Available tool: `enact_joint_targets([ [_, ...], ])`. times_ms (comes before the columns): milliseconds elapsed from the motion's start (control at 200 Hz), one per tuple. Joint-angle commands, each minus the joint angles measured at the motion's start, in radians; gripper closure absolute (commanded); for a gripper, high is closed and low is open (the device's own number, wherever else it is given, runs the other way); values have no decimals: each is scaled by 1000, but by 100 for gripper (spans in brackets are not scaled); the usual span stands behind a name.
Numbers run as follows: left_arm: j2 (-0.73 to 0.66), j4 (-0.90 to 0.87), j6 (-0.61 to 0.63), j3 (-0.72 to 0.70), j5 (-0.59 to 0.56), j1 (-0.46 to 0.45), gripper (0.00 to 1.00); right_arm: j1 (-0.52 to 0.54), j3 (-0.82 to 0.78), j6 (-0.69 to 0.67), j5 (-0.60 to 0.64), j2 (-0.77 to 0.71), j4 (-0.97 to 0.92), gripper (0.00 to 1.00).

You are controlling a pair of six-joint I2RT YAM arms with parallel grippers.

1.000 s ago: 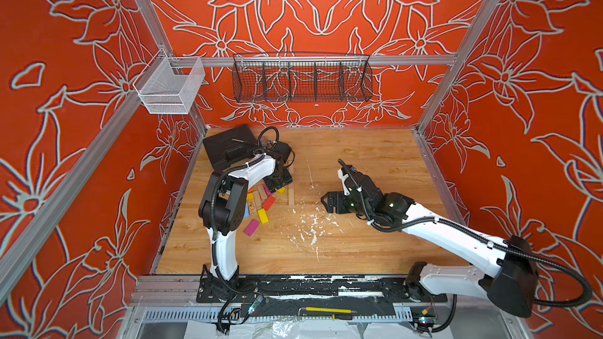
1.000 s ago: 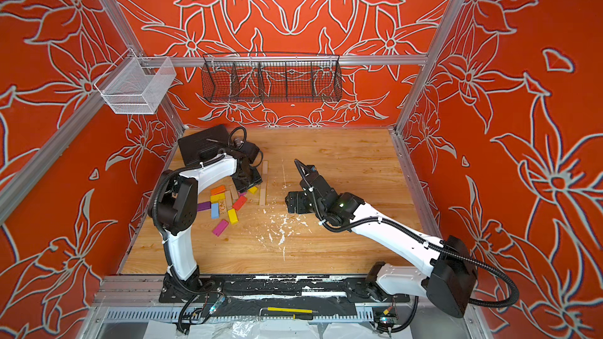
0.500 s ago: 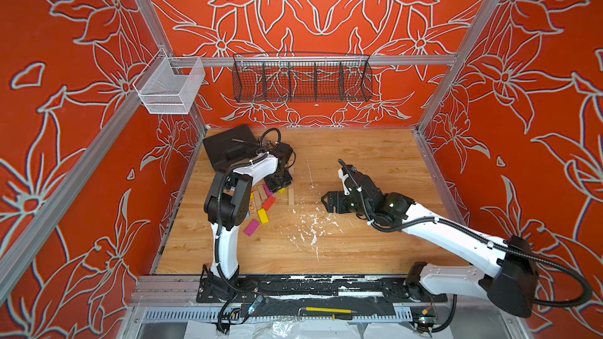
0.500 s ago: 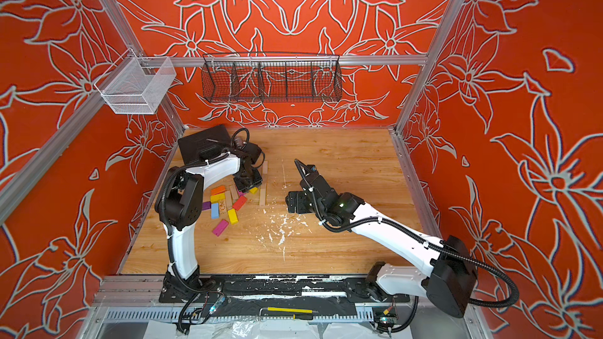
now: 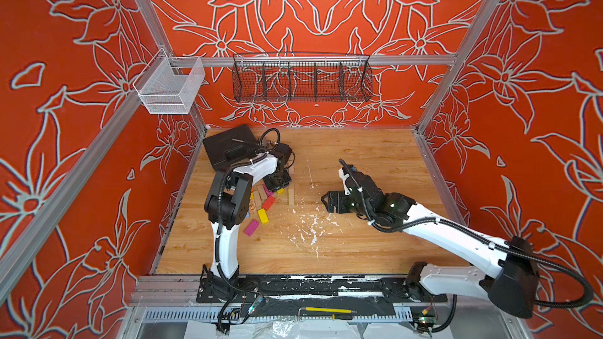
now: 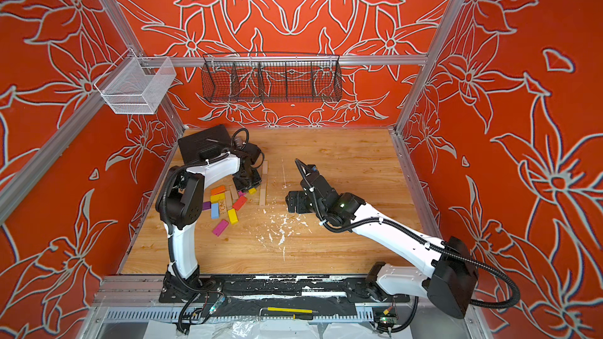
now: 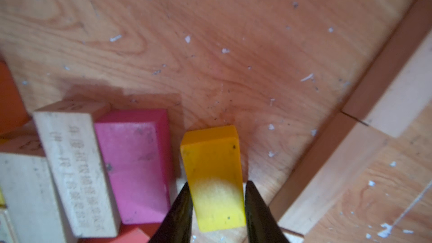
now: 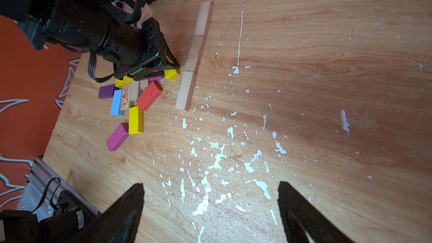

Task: Assemble the letter k with building blocks
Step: Pick up the building block from the center of the board, then assemble the building block at the center of the board.

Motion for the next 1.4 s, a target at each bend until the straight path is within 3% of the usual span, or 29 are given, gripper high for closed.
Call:
enact_joint_targets([
  [0, 28, -30, 26, 17, -19, 9, 64, 7, -12, 17, 19, -21, -11, 9],
  [235, 10, -27, 61, 35, -17, 10, 76, 6, -15, 16, 30, -33, -16, 9],
  [365, -37, -2, 151, 47, -4, 12, 78, 7, -15, 12, 35, -40, -20, 9],
  [560, -135, 91, 401, 49, 48, 9, 79, 7, -16, -9, 60, -64, -35, 9],
  [746, -158, 136, 699, 90, 244, 0, 80, 6, -33, -21, 73, -88, -28, 8],
  [1056, 49, -70, 1026, 391, 165, -84, 80, 6, -45, -15, 84, -105, -40, 8],
  [1396, 221, -140, 1159, 509, 109, -106, 79, 7, -46, -24, 103, -121, -43, 8],
])
